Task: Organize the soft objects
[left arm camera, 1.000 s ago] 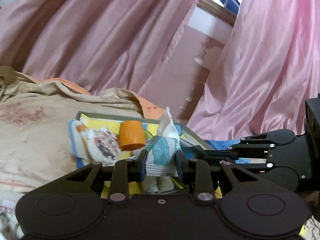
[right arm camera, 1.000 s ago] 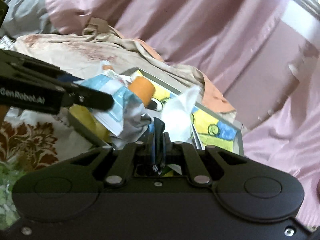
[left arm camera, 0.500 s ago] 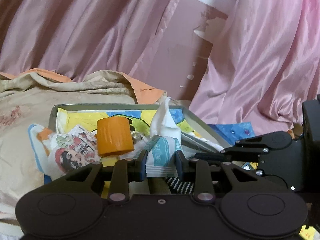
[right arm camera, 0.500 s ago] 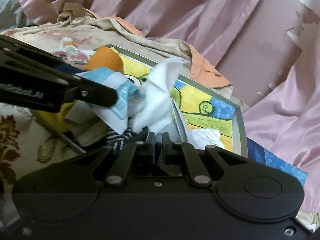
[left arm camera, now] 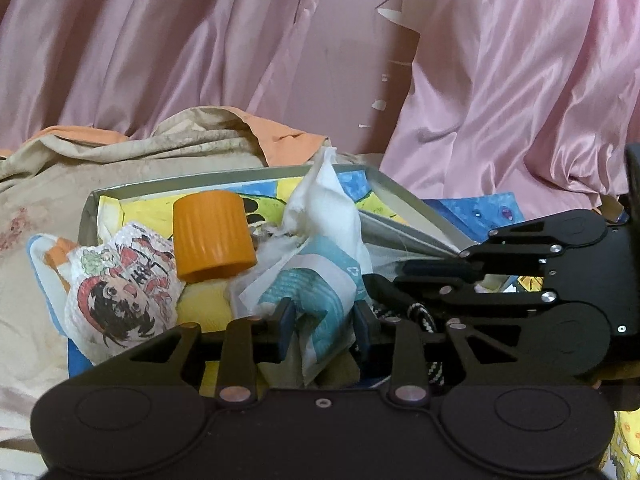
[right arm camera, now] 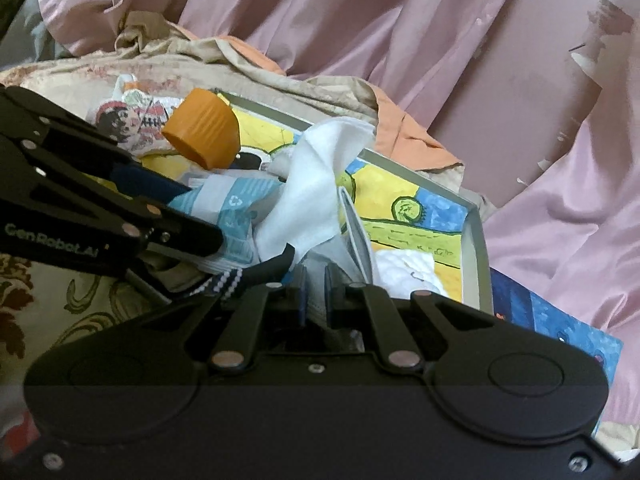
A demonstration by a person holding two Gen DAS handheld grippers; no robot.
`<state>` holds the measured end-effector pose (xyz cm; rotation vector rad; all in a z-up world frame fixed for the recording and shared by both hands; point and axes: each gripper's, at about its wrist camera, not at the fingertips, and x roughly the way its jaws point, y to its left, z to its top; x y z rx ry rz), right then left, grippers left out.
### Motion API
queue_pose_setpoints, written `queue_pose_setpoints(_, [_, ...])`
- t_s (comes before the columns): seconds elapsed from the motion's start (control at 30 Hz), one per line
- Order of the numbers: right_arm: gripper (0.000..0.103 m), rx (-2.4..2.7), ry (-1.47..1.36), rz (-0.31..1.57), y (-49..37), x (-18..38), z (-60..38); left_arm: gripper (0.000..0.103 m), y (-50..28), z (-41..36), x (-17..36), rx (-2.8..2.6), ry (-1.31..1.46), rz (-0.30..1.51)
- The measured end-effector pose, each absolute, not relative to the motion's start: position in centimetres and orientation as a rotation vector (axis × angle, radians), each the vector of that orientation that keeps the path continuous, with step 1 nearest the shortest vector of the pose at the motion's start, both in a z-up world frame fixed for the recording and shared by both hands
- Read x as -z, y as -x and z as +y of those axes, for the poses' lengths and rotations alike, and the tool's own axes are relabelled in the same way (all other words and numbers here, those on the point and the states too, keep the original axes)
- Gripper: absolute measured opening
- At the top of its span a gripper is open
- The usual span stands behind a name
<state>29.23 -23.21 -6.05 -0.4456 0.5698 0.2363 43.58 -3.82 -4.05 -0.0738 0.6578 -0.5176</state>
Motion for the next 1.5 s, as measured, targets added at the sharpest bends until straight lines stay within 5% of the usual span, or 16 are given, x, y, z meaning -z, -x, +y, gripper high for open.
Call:
queue_pose_setpoints(0.27, [0.035, -0.224, 0.422, 0.508, -26.5, 3.7, -24.2, 0.054, -42.8, -4.0, 3.4, 0.491, 0.04, 0.687])
queue_pose_setpoints(0.5, [0.049, -0.207, 0.369, 0.458, -24.0, 1.7, -25.4, 0.068, -41.1, -3.7, 1.5, 0.462, 0.029, 0.662])
queue_pose_setpoints(0.93, [0.091, -0.194, 0.24, 0.329, -16.2, -3.9, -27.4, 0.096, -34.1, -2.3, -4.8, 0.373, 0.06, 0.484])
queue_pose_setpoints(1.13, [0.101, -0.194, 0.192, 0.28, -11.7, -6.0, -27.7, 0.102, -29.6, -1.7, -7.7, 0.338, 0.081, 0.404])
queue_pose_setpoints(1.5, [0.102, -0.206, 0.107, 0.216, -3.6, -7.4, -28.5, 0.102, -20.3, -1.4, -10.4, 0.292, 0.11, 0.309])
